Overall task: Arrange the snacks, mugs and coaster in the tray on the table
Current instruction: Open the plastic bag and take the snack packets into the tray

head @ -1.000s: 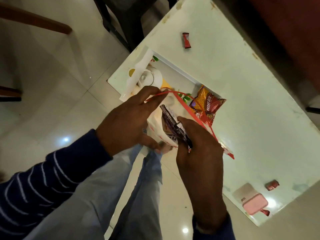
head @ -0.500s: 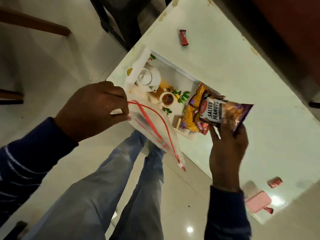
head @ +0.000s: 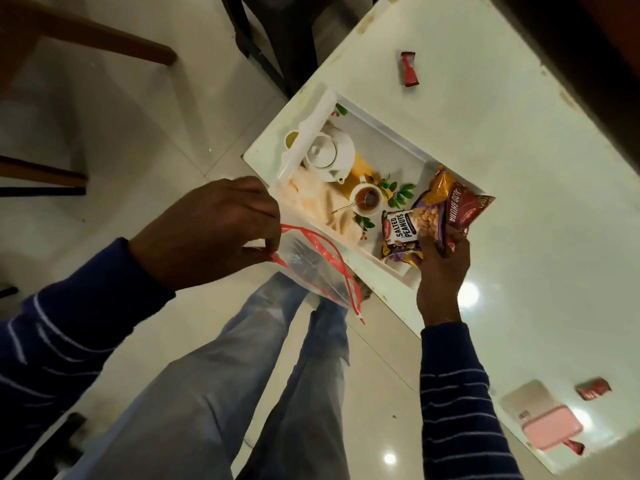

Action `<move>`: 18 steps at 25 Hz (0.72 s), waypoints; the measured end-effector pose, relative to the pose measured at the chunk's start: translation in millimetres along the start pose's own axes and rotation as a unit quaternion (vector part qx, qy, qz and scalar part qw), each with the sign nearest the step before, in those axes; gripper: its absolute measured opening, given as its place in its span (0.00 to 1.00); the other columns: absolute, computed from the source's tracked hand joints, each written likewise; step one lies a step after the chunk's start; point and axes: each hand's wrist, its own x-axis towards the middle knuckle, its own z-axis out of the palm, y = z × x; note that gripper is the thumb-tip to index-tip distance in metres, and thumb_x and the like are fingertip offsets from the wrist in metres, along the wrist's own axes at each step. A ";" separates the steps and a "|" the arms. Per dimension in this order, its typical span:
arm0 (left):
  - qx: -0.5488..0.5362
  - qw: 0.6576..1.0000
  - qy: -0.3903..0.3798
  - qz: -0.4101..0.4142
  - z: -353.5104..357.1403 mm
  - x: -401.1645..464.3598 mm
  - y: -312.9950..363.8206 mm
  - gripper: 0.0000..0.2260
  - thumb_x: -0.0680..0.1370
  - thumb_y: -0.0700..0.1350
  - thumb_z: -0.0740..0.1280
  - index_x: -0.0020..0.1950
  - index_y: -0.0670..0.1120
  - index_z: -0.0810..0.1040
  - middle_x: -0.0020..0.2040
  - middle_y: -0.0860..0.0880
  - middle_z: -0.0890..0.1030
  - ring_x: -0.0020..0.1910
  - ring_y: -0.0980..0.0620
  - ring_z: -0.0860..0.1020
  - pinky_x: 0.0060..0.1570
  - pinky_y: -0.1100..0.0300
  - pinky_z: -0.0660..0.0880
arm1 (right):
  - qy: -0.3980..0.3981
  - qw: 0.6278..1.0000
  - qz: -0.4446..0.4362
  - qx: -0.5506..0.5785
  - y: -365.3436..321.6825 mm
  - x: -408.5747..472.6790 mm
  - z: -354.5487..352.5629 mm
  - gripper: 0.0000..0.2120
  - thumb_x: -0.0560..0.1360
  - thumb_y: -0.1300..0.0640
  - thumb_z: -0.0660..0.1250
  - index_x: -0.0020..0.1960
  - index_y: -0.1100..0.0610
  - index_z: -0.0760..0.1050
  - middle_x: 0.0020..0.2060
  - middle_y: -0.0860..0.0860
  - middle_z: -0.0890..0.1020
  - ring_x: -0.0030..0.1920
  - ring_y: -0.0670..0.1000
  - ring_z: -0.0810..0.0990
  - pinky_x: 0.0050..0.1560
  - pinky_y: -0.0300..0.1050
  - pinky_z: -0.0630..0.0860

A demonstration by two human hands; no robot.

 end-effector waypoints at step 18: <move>-0.078 0.996 0.036 0.014 15.0 -12.6 1.9 0.11 0.71 0.51 0.68 0.42 0.44 0.84 0.43 0.46 0.85 0.38 0.49 0.83 0.44 0.61 0.77 | -0.378 0.488 -0.151 -0.772 -62.3 119.2 74.6 0.11 0.77 0.61 0.62 0.59 0.53 0.70 0.55 0.59 0.80 0.46 0.55 0.80 0.44 0.51 0.77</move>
